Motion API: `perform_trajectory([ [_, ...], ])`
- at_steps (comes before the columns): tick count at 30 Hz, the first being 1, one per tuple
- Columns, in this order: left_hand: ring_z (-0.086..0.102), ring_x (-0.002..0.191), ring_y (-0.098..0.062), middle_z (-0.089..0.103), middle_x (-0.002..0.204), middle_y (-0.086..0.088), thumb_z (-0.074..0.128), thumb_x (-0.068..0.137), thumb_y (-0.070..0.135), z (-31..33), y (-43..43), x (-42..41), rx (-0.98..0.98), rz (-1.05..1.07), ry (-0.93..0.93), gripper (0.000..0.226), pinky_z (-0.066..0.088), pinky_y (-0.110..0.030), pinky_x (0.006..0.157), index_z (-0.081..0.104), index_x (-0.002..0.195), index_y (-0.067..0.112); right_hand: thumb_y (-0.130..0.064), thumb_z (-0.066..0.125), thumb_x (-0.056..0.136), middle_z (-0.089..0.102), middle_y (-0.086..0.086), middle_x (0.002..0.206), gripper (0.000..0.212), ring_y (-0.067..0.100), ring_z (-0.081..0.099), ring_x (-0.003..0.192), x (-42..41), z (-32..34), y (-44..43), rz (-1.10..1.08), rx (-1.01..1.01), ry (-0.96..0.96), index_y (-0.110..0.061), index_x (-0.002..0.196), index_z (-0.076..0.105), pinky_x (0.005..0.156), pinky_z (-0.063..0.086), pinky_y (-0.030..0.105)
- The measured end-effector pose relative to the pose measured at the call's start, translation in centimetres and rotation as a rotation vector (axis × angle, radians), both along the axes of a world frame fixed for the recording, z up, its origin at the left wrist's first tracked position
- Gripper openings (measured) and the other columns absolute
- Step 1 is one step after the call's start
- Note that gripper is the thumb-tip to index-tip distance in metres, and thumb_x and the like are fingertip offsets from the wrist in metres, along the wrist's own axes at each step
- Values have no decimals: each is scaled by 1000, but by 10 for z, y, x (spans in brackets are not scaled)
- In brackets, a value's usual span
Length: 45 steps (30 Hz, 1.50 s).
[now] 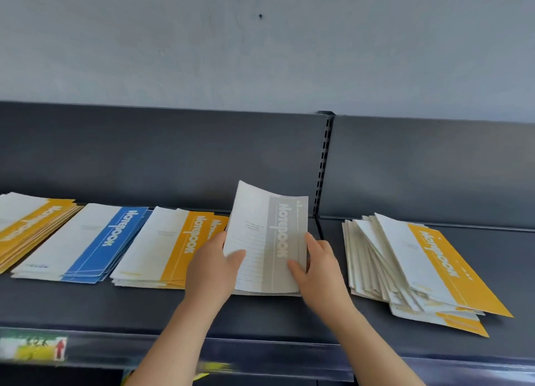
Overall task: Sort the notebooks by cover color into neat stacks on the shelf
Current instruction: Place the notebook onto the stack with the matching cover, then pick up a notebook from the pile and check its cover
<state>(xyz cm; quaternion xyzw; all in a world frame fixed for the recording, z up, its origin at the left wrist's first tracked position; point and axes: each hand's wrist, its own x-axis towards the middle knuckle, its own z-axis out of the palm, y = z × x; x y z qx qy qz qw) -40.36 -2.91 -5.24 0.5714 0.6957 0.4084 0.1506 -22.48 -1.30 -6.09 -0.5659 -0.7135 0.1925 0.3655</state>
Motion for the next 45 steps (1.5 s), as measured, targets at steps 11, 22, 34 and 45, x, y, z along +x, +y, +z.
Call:
perform_trajectory([
  [11,47,111,-15,44,127,-4,54,93,38,-21,8,-14,-99,37,262,40,42,-22,91,52,125,15,-30,50,95,44,2,134,37,22,36,122,-10,-20,10,-31,-153,-208,-7,123,54,102,30,25],
  [22,45,124,-12,51,136,3,46,97,31,11,-4,49,125,-152,172,40,36,-20,97,51,135,17,-26,51,94,54,-2,134,37,16,49,123,69,15,-27,-229,145,-187,-12,129,56,98,33,19],
  [34,48,75,-12,53,81,4,49,94,24,12,13,196,-44,-421,-47,9,42,-26,70,47,85,25,-24,45,92,58,6,81,24,29,49,75,225,-3,-18,-484,-174,-312,-9,73,50,65,42,37],
  [45,61,82,-14,61,95,1,55,88,15,12,22,225,-207,-230,-280,10,56,-35,63,50,96,13,-23,45,96,64,0,107,24,23,55,102,247,5,-29,-276,-78,-247,-11,106,64,87,41,28],
])
